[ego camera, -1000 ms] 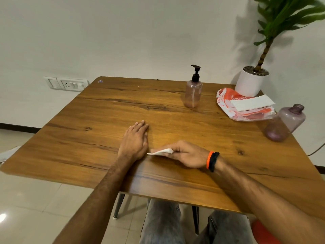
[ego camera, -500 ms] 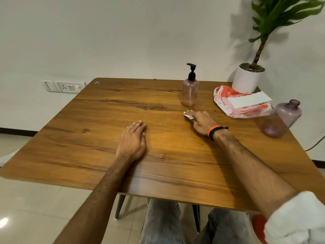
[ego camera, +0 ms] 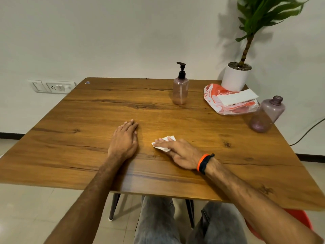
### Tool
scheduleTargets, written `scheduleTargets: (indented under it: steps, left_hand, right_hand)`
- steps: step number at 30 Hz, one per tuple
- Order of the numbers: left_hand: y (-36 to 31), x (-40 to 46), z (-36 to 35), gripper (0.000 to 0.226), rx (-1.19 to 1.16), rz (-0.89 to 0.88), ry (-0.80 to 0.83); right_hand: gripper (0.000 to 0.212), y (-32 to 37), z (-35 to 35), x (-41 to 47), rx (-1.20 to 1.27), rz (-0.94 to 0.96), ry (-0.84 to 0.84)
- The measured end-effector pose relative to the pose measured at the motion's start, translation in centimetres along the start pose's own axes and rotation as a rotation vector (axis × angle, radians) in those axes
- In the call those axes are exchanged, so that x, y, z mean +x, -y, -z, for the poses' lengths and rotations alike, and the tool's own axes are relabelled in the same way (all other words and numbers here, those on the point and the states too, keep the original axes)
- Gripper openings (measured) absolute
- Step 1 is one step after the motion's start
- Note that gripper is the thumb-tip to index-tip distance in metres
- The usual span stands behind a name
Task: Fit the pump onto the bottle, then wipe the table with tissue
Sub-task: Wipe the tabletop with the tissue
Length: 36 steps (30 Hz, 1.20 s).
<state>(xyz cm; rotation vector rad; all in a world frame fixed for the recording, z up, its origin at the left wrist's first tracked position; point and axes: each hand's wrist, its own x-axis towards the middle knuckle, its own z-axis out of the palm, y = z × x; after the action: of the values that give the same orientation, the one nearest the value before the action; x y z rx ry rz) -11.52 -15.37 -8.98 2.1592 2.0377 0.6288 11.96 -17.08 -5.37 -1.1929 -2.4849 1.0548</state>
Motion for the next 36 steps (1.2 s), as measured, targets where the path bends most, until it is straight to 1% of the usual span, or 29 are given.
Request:
scheduleTargets:
  steps: [2, 3, 5, 6, 7, 8, 9, 10, 11, 12, 14, 17, 19, 23, 26, 28, 31, 34, 35, 36]
  left_hand:
    - [0.1, 0.0, 0.0, 0.046, -0.002, -0.007, 0.006]
    - [0.2, 0.0, 0.0, 0.046, -0.002, -0.010, 0.009]
    - [0.3, 0.1, -0.1, 0.046, -0.004, -0.011, 0.014]
    - [0.3, 0.1, -0.1, 0.046, -0.005, -0.009, 0.009]
    - [0.3, 0.1, -0.2, 0.045, -0.004, -0.007, 0.001]
    - [0.4, 0.1, -0.3, 0.045, -0.002, -0.007, -0.005]
    - [0.4, 0.1, -0.3, 0.045, 0.000, -0.008, -0.007]
    - [0.4, 0.1, -0.4, 0.045, 0.001, -0.010, -0.006]
    - [0.5, 0.2, -0.4, 0.045, 0.000, -0.011, -0.005]
    - [0.6, 0.2, -0.4, 0.045, 0.000, -0.013, -0.004]
    - [0.7, 0.2, -0.5, 0.045, -0.001, -0.012, -0.004]
    - [0.7, 0.2, -0.5, 0.047, -0.005, -0.015, 0.001]
    - [0.7, 0.2, -0.4, 0.046, -0.004, -0.011, 0.002]
    - [0.5, 0.1, -0.4, 0.045, -0.002, -0.007, 0.002]
    - [0.4, 0.1, -0.2, 0.045, -0.003, -0.005, 0.008]
    - [0.3, 0.1, -0.2, 0.045, -0.004, -0.005, 0.007]
    - [0.2, 0.0, -0.1, 0.045, -0.002, -0.010, 0.007]
    - [0.2, 0.0, 0.0, 0.044, 0.007, -0.004, 0.003]
    - [0.2, 0.0, 0.0, 0.044, 0.006, -0.003, 0.004]
    - [0.2, 0.0, -0.1, 0.044, 0.002, -0.004, 0.004]
  right_hand:
    - [0.034, 0.0, 0.7, -0.5, 0.062, 0.004, -0.039]
    - [0.030, 0.2, 1.3, -0.7, 0.213, 0.007, -0.090]
    - [0.025, -0.3, 2.8, -0.4, 0.498, -0.027, -0.256]
    - [0.026, -0.8, 3.8, 0.1, 0.540, -0.063, -0.338]
    - [0.027, -1.3, 4.9, 0.6, 0.497, -0.098, -0.402]
    - [0.027, -2.1, 6.0, 1.1, 0.375, -0.117, -0.466]
    - [0.027, -2.9, 7.1, 1.6, 0.208, -0.133, -0.524]
    - [0.031, -3.5, 8.0, 1.9, 0.044, -0.153, -0.564]
    - [0.038, -4.1, 8.7, 2.2, -0.075, -0.188, -0.568]
    - [0.043, -4.8, 9.2, 2.4, -0.158, -0.226, -0.541]
    - [0.043, -6.3, 9.4, 3.1, -0.288, -0.286, -0.449]
    - [0.048, -7.7, 9.1, 3.4, -0.343, -0.305, -0.311]
    - [0.051, -8.1, 8.9, 3.2, -0.352, -0.284, -0.276]
    - [0.055, -7.8, 8.4, 1.9, -0.321, -0.243, -0.257]
    - [0.051, -6.1, 6.2, 0.3, -0.206, -0.181, -0.241]
    - [0.052, -4.9, 4.2, -0.9, -0.171, -0.118, -0.225]
    - [0.057, -2.5, 0.8, -2.3, -0.176, 0.007, -0.156]
    - [0.053, -0.7, -0.8, -3.0, -0.125, 0.101, -0.066]
    - [0.049, -0.4, -0.5, -3.1, -0.100, 0.094, -0.074]
    - [0.042, -0.4, 0.2, -3.1, -0.041, 0.074, -0.118]
